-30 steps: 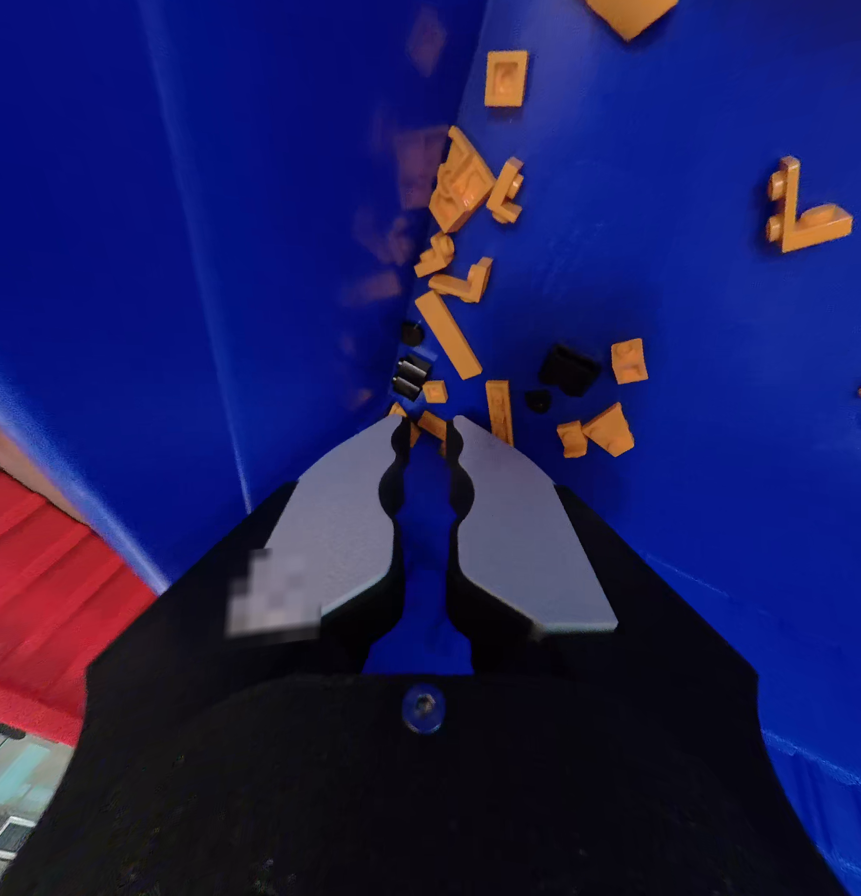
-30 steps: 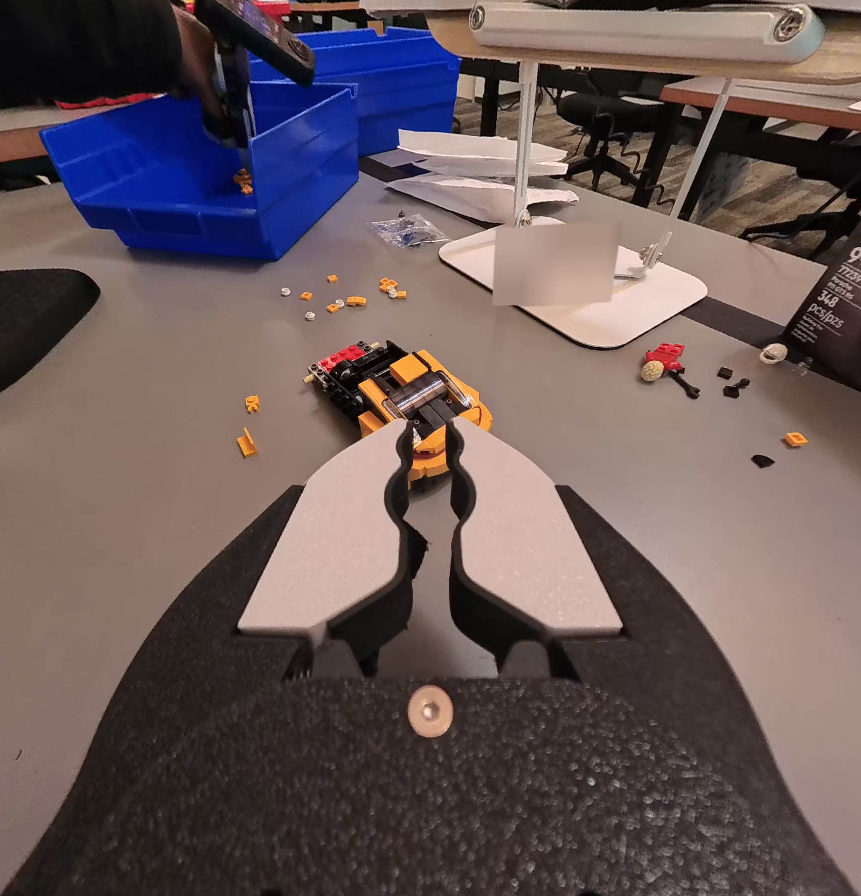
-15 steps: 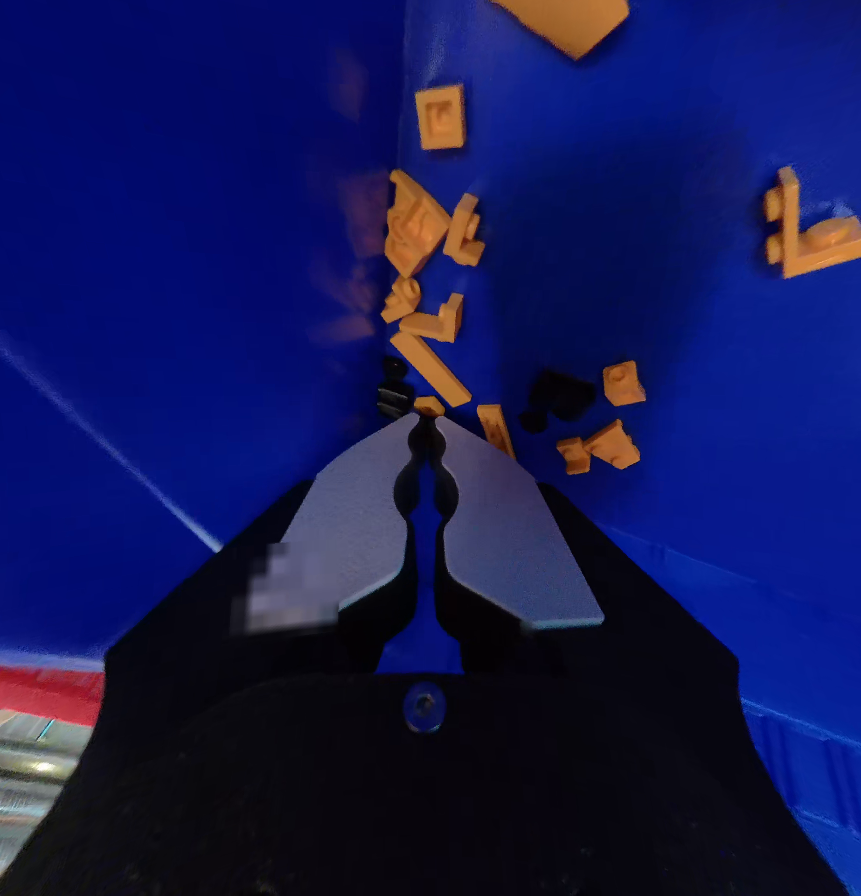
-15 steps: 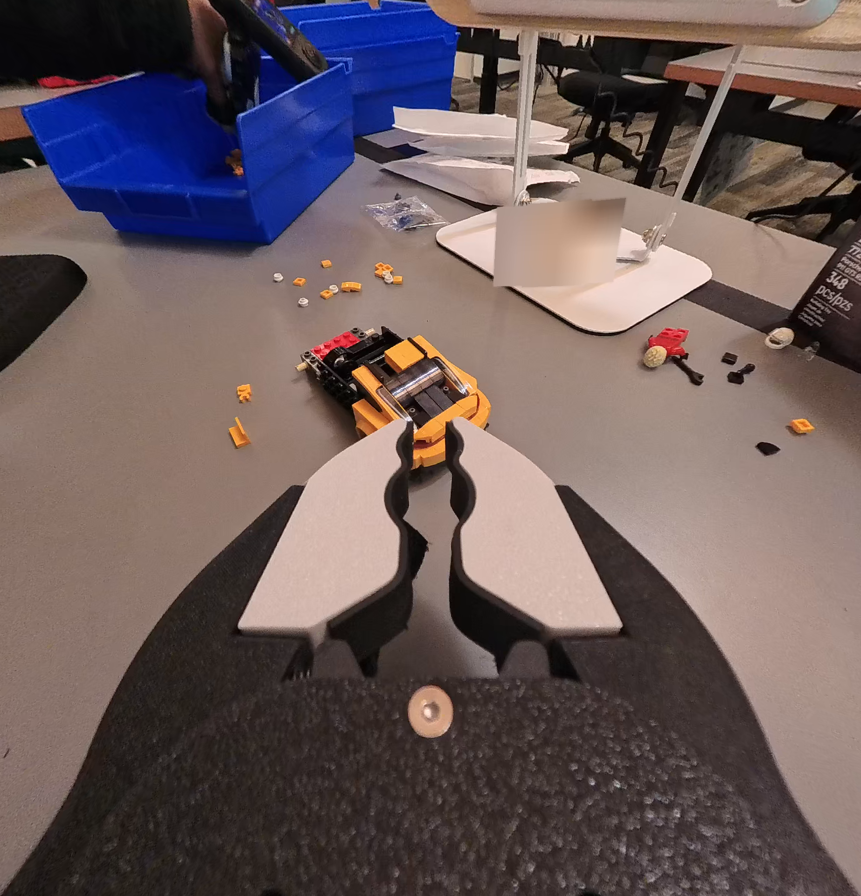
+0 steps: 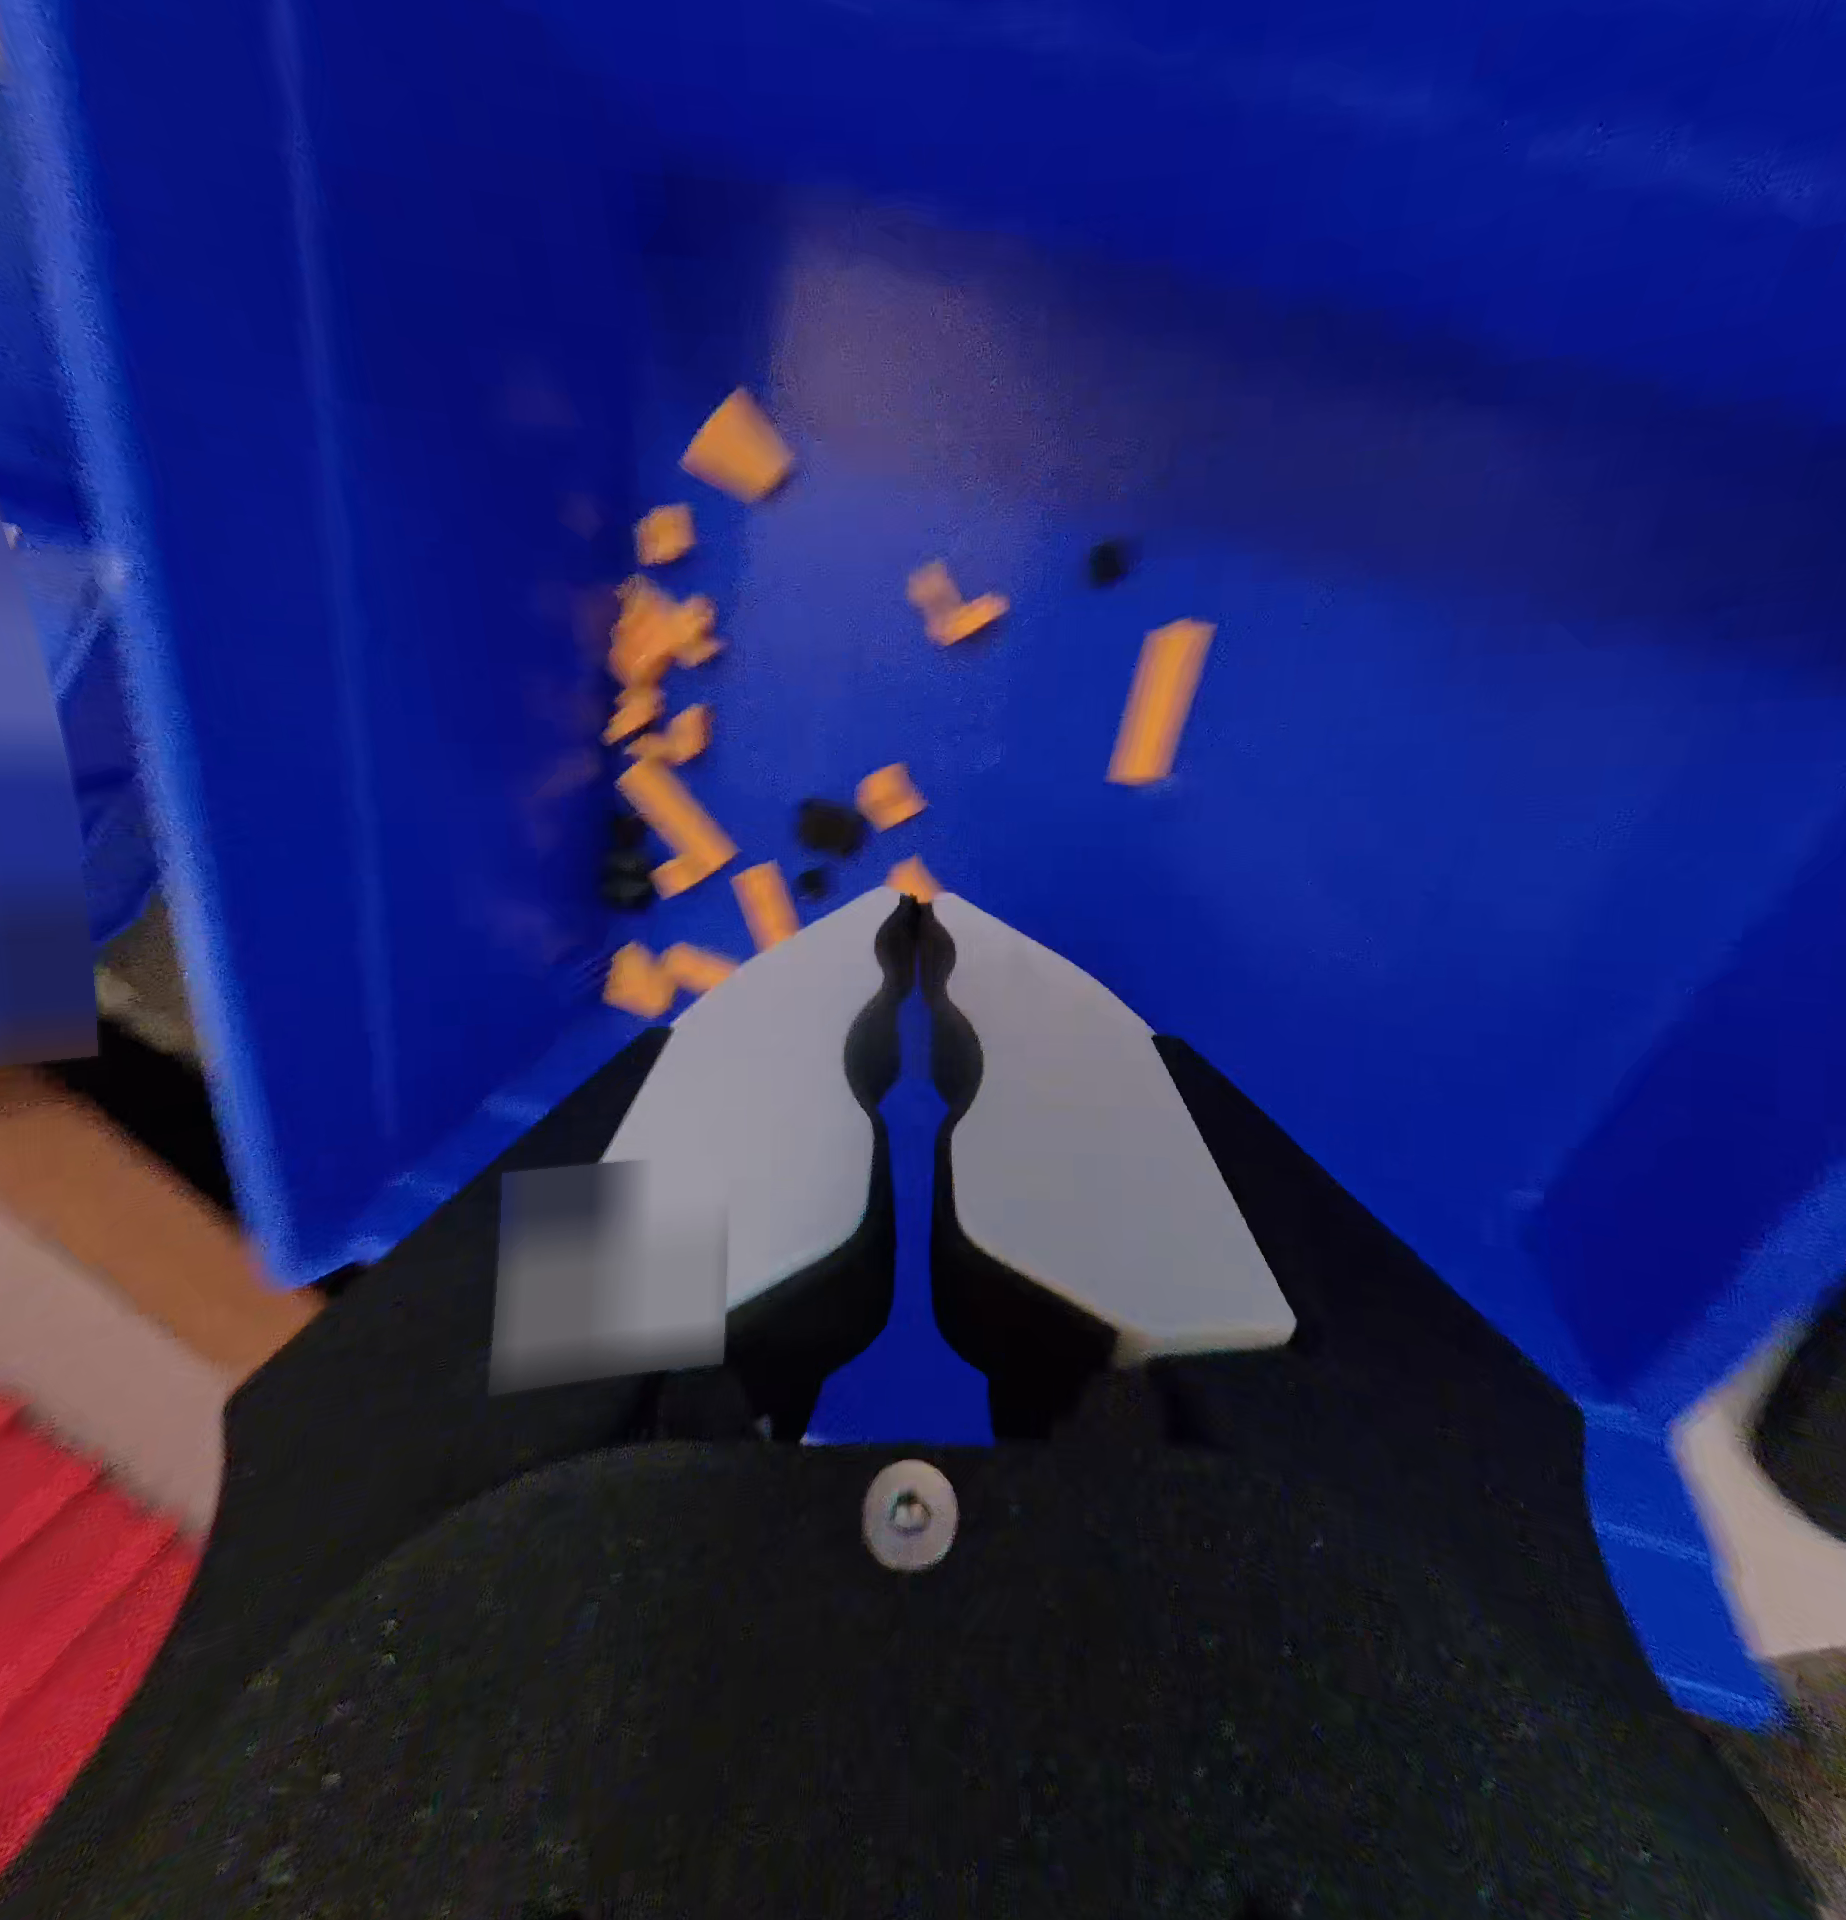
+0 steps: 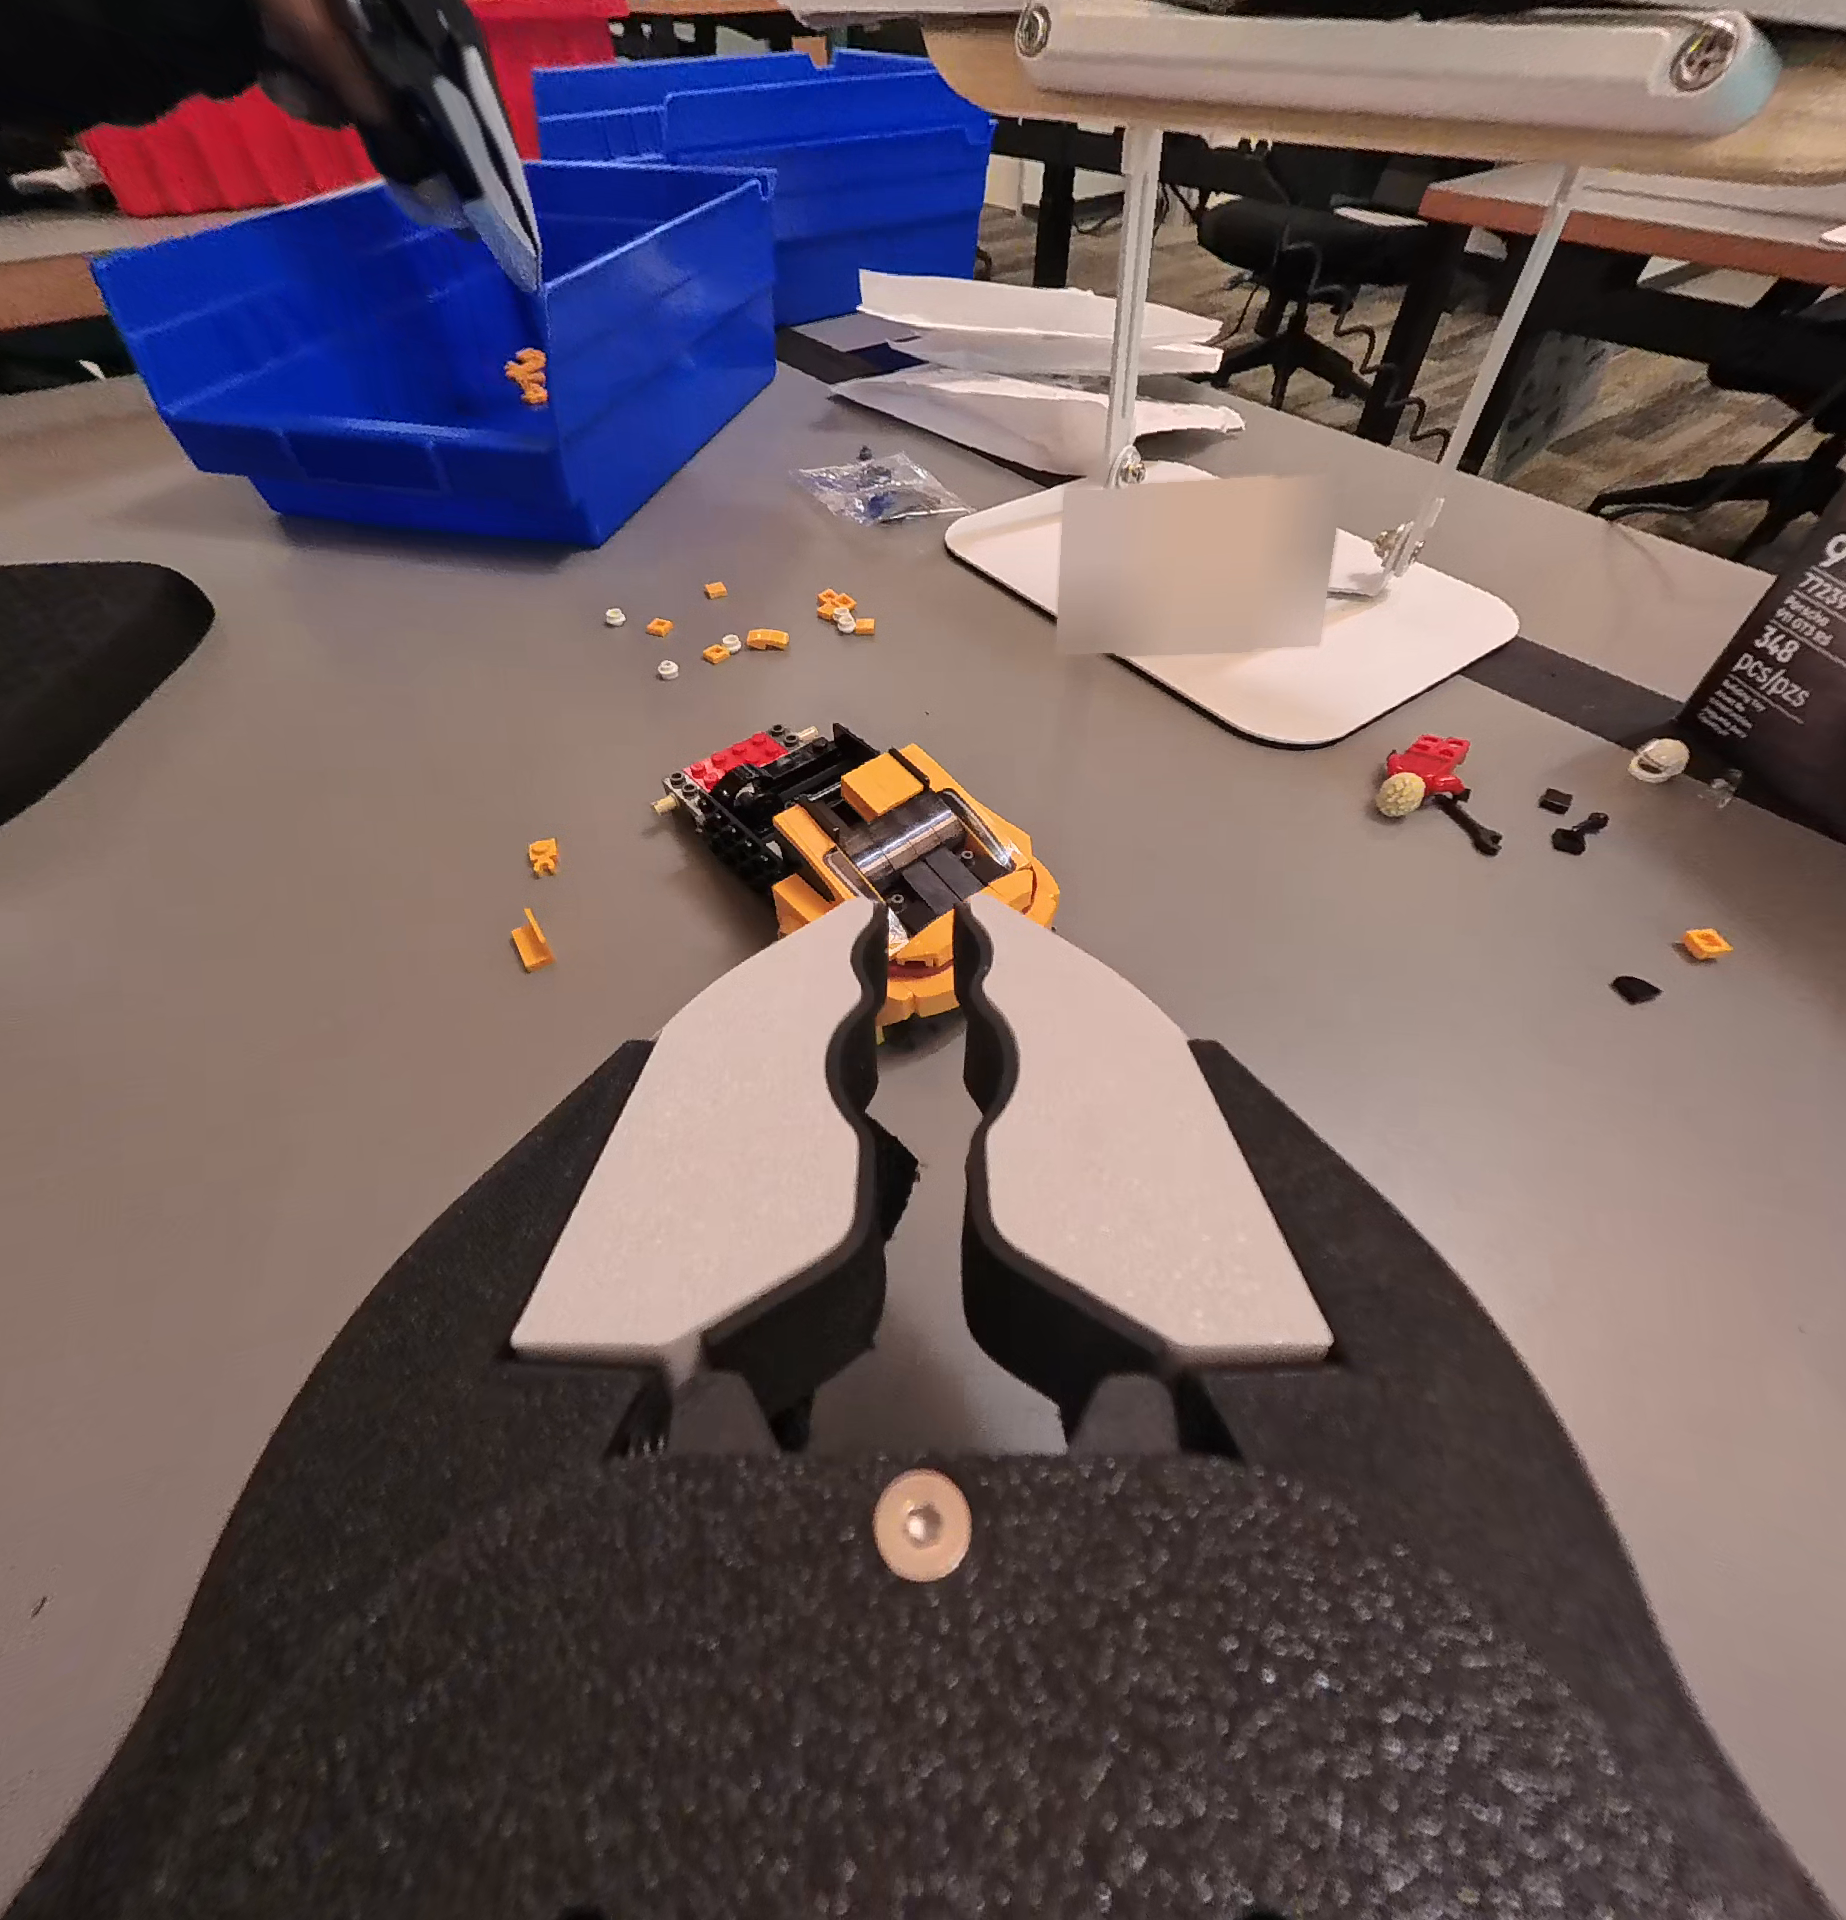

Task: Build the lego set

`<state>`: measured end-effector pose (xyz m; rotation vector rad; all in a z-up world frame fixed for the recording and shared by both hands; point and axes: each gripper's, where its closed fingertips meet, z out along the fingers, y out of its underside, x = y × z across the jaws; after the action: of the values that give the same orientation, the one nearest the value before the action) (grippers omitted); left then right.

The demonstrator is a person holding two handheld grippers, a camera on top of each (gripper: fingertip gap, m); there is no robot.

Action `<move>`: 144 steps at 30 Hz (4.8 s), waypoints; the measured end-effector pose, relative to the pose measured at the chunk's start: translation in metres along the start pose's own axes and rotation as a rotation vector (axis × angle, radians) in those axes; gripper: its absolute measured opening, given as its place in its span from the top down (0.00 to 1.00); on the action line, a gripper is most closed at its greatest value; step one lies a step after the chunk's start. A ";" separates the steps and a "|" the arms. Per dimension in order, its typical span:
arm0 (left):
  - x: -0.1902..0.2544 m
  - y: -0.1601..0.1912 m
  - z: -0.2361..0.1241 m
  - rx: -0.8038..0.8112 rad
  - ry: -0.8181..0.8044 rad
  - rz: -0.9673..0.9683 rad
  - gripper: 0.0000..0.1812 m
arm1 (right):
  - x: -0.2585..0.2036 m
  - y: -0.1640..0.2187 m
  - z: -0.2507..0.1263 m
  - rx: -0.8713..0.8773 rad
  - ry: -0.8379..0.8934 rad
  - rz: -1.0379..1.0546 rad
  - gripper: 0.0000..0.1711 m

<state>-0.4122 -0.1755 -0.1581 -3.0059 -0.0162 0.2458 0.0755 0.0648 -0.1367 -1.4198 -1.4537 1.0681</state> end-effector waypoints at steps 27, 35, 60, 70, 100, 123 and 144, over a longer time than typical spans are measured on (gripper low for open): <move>0.180 0.027 0.002 0.176 -0.447 0.241 0.86 | -0.008 -0.008 -0.005 0.030 -0.010 -0.035 0.95; 0.185 0.040 0.000 0.197 -0.452 0.268 0.86 | -0.012 -0.008 -0.004 0.024 -0.013 -0.042 0.95; 0.107 -0.001 -0.060 0.349 -0.014 0.054 0.84 | -0.011 -0.003 -0.003 0.007 -0.018 -0.029 0.95; 0.038 -0.001 0.023 0.102 0.022 0.226 0.90 | -0.008 0.001 -0.003 -0.004 -0.014 -0.017 0.95; 0.276 -0.075 -0.095 0.432 0.317 0.665 0.96 | -0.010 0.000 -0.004 -0.008 -0.021 -0.038 0.95; 0.436 -0.095 -0.015 0.375 0.487 0.842 0.87 | -0.016 0.009 0.000 -0.047 -0.051 -0.049 0.95; 0.434 -0.060 -0.010 0.331 0.594 0.822 0.89 | -0.035 0.025 0.017 -0.114 -0.113 -0.116 0.95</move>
<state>0.0176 -0.1085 -0.2105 -2.4631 1.1739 -0.5258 0.0684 0.0295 -0.1656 -1.3536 -1.6809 1.0198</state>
